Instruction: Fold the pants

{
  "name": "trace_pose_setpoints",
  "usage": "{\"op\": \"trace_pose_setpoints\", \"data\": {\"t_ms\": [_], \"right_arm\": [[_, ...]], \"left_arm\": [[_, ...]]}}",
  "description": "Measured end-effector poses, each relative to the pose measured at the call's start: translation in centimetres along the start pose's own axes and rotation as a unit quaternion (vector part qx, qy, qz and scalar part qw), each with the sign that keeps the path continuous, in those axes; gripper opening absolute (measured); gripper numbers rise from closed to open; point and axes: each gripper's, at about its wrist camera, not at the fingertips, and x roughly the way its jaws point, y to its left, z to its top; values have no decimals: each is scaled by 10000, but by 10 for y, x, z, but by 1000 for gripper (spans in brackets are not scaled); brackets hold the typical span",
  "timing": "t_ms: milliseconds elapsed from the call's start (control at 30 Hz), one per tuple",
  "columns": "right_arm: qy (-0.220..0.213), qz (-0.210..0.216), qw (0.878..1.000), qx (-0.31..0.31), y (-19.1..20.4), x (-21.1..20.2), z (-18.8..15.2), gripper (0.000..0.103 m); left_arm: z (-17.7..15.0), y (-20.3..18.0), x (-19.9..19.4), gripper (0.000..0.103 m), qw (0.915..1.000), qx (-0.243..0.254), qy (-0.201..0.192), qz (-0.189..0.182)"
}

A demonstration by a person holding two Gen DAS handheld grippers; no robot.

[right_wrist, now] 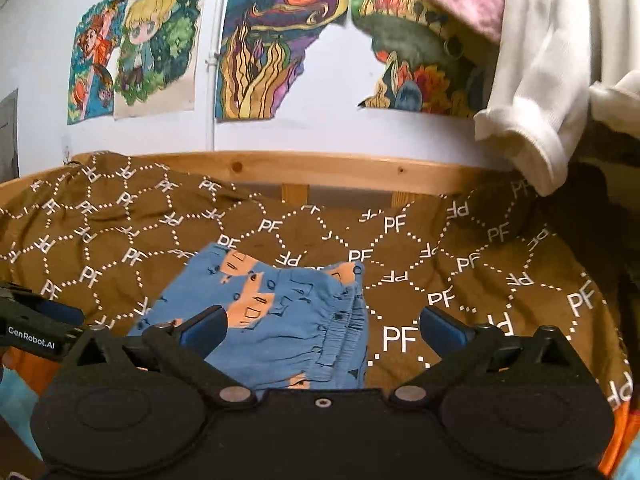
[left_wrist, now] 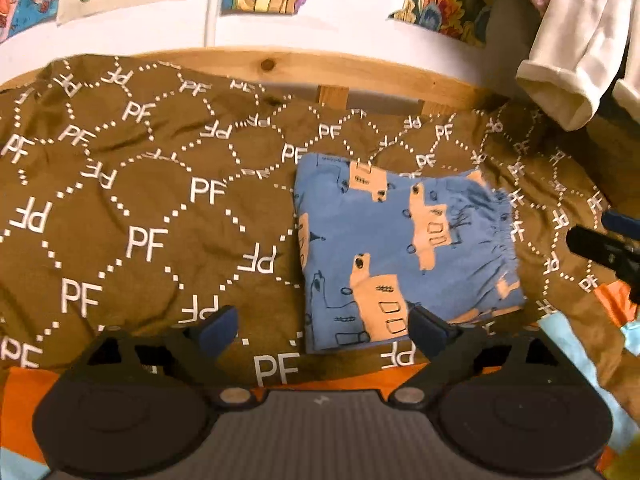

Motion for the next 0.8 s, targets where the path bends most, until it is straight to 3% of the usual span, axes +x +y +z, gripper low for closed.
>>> {"op": "trace_pose_setpoints", "data": {"t_ms": [433,800], "right_arm": [[-226,-138,9995,157,24,-56,-16,102],[-253,-179,9990,316,34,-85,-39,102]], "left_arm": [[-21,-8,-54,103,9979,-151,-607,146],[-49,-19,-71,103,9979,-20,-619,165]]}}
